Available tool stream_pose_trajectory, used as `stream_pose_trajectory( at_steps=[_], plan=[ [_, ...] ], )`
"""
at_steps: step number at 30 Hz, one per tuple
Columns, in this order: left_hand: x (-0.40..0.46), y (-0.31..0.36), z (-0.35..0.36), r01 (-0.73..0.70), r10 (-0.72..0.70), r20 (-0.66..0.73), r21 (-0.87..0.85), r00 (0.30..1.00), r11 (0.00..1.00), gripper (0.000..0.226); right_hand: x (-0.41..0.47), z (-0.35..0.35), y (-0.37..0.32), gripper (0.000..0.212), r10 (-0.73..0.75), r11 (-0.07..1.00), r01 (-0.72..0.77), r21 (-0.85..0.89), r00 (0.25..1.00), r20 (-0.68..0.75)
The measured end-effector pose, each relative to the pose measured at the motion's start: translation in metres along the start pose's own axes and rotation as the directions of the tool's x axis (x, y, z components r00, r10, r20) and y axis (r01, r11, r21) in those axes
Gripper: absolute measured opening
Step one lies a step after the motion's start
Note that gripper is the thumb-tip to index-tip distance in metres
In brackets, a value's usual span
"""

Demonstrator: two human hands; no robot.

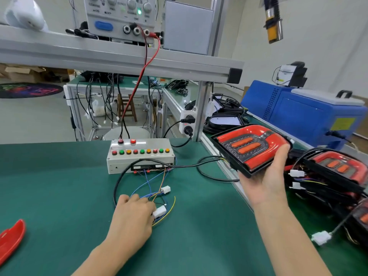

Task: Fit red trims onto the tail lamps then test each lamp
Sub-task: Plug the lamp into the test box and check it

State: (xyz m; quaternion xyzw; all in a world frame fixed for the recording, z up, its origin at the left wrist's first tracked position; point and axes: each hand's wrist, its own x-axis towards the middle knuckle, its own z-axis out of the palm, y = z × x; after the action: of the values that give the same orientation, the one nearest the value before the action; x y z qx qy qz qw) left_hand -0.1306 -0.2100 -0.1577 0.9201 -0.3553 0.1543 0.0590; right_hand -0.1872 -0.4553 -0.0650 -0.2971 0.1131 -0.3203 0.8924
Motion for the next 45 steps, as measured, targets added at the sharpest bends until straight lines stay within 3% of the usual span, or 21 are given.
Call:
stream_pose_trajectory(
  at_steps=[16, 22, 25, 31, 35, 38, 41, 43, 45],
  plan=[
    [-0.002, -0.006, -0.004, 0.071, -0.072, -0.007, -0.115, 0.997, 0.991, 0.035, 0.024, 0.024, -0.021, 0.058, -0.09, 0.996, 0.09, 0.007, 0.996, 0.029],
    [-0.002, -0.008, -0.001, 0.127, -0.127, 0.012, -0.145, 0.992, 0.981, 0.024, 0.039, 0.031, -0.031, 0.066, -0.105, 0.994, 0.107, 0.021, 0.993, -0.058],
    [-0.001, -0.009, 0.001, 0.143, -0.14, 0.033, -0.149, 0.99, 0.978, 0.011, 0.049, 0.036, -0.039, 0.059, -0.107, 0.993, 0.11, 0.032, 0.991, -0.085],
    [-0.001, -0.009, -0.003, 0.104, -0.102, 0.023, -0.097, 0.994, 0.99, 0.028, 0.067, 0.052, -0.047, 0.05, -0.09, 0.995, 0.093, 0.021, 0.989, -0.119],
    [-0.001, -0.011, 0.003, 0.127, -0.122, 0.043, -0.149, 0.992, 0.981, 0.011, 0.073, 0.057, -0.052, 0.049, -0.096, 0.995, 0.096, -0.003, 0.988, -0.122],
    [-0.001, -0.013, 0.003, 0.139, -0.137, 0.025, -0.229, 0.99, 0.964, 0.011, 0.072, 0.047, -0.051, 0.054, -0.065, 0.998, 0.061, -0.032, 0.988, -0.138],
    [-0.001, -0.018, 0.002, 0.216, -0.29, -0.085, -0.481, 0.953, 0.85, 0.012, 0.062, 0.022, -0.043, 0.057, 0.025, 0.996, -0.038, -0.084, 0.988, -0.15],
    [0.002, -0.026, 0.0, 0.312, -0.462, -0.128, -0.578, 0.878, 0.754, 0.017, 0.053, -0.002, -0.034, 0.05, 0.092, 0.985, -0.114, -0.126, 0.982, -0.166],
    [0.005, -0.036, 0.0, 0.447, -0.604, -0.069, -0.608, 0.794, 0.656, 0.022, 0.043, -0.028, -0.025, 0.043, 0.158, 0.964, -0.189, -0.189, 0.973, -0.17]
  ],
)
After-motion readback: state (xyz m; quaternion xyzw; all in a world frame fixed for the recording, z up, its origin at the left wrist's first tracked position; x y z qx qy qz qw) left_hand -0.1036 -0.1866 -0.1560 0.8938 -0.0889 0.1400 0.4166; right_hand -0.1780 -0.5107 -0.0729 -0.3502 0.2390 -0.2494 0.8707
